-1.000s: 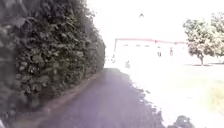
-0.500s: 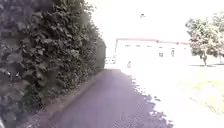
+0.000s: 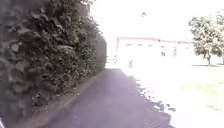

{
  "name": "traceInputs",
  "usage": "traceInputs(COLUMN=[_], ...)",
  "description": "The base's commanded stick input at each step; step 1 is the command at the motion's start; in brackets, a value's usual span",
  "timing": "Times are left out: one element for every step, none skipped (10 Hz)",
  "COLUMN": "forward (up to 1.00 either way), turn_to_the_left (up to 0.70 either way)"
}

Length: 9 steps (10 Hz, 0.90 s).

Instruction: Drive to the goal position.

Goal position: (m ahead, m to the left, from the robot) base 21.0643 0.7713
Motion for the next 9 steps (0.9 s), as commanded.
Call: traceInputs(forward=[0.85, 0.85, 0.85, 0.85, 0.85, 0.85, 0.85, 0.85, 0.85], turn_to_the_left=[0.0, 0.0, 0.0, 0.0, 0.0, 0.0, 0.0, 0.0, 0.0])
